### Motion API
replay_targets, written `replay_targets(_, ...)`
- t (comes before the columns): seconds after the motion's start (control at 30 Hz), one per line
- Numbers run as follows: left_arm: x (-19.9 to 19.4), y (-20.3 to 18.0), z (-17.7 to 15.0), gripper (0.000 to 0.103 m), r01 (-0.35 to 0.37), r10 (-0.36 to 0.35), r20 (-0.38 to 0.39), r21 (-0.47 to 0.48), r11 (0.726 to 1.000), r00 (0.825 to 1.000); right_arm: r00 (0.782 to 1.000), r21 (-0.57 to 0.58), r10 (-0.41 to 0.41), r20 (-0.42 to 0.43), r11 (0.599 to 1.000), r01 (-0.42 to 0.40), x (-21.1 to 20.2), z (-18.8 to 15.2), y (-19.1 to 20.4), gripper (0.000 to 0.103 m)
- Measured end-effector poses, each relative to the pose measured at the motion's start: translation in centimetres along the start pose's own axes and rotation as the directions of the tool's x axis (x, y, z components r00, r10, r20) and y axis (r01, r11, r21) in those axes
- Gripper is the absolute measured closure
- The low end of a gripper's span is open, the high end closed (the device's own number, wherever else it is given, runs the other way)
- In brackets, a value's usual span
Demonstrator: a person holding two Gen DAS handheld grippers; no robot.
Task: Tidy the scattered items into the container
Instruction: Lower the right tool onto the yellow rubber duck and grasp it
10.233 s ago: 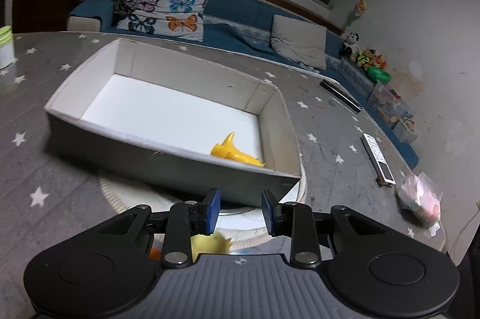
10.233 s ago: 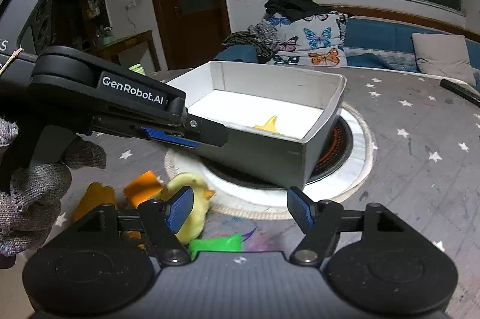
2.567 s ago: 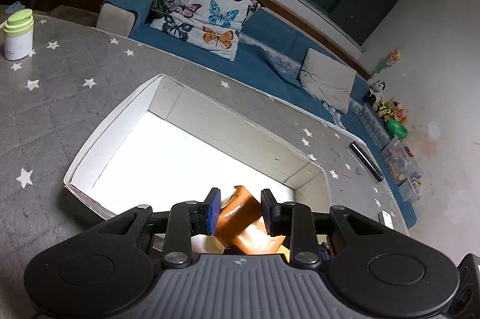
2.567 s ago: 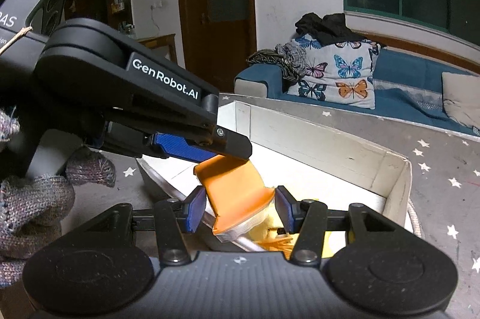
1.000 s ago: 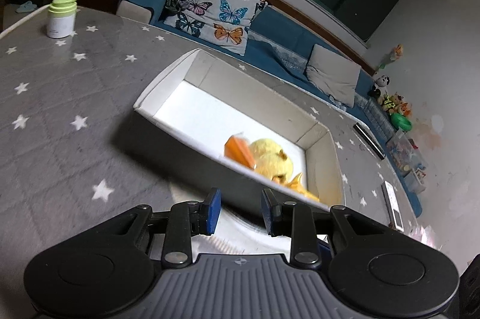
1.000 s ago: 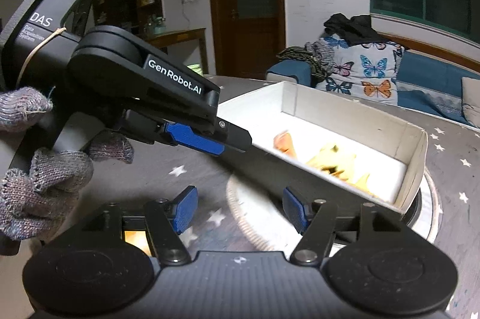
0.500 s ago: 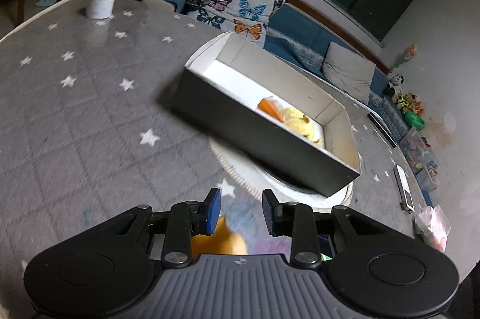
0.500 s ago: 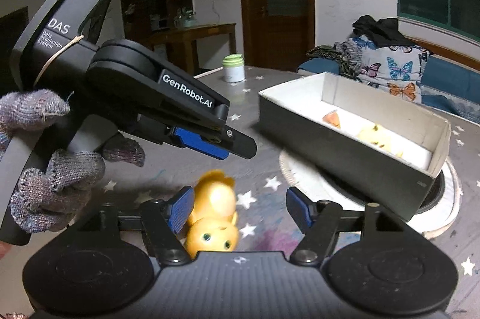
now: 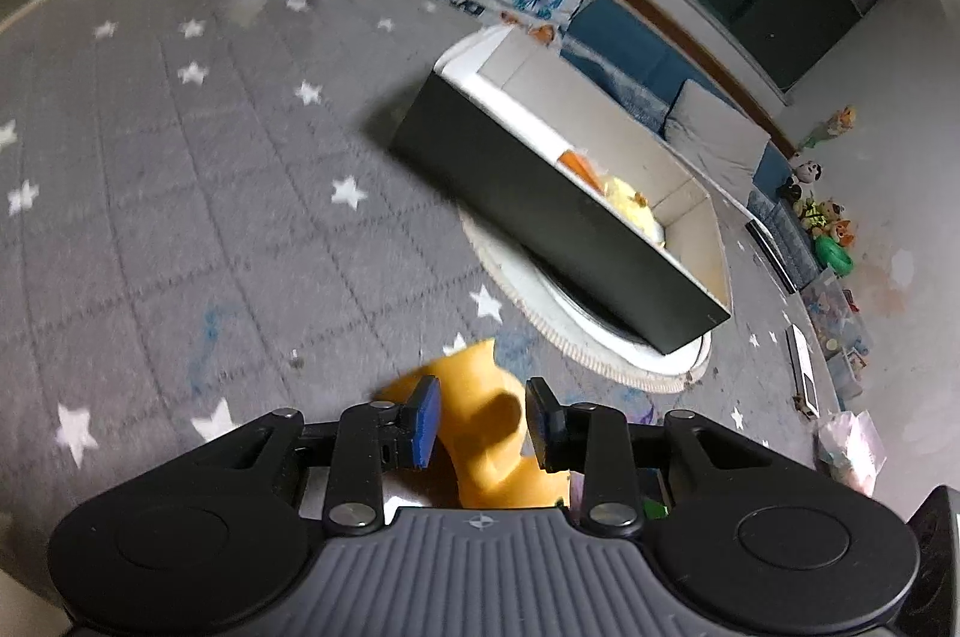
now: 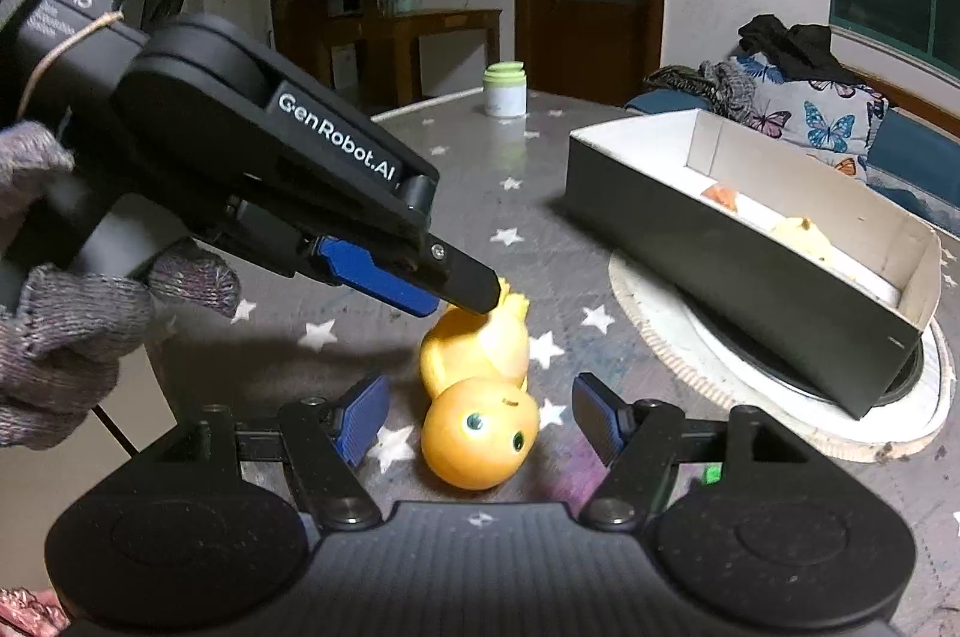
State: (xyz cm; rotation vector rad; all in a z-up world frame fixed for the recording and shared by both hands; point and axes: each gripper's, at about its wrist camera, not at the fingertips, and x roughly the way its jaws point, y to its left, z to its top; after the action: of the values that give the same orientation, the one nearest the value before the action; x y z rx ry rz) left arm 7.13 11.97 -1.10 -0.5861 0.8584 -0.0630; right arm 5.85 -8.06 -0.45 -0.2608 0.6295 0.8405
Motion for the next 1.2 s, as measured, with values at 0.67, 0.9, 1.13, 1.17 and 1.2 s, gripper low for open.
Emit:
replay_targets(0.67,0.8,0.0,0.1,0.062,-0.028,0.027,-0.027,-0.044,0.999,0.999,0.998,0.01,0.031,-0.061,0.999,-0.031,2.5,0.2,-0.5,0.053)
replay_targets(0.9,1.1,-0.2,0.2,0.06,-0.038,0.035,-0.057,-0.044,0.998,0.998,0.997,0.026,0.037,-0.07,0.999,-0.035,3.0,0.1,-0.8,0.058)
replay_targets(1.13,2.0,-0.1,0.4,0.055,-0.043,0.039,-0.065,-0.063,0.997,0.997,0.997,0.042,0.046,-0.067,0.998,-0.043,3.1,0.2,-1.0,0.058)
replay_targets(1.17,2.1,0.0,0.4,0.054,-0.044,0.04,-0.066,-0.066,0.997,0.997,0.997,0.046,0.048,-0.067,0.998,-0.045,3.1,0.3,-1.0,0.058)
replay_targets(1.2,2.2,0.0,0.4,0.053,-0.045,0.04,-0.067,-0.068,0.997,0.997,0.997,0.048,0.049,-0.067,0.998,-0.046,3.1,0.3,-1.0,0.058)
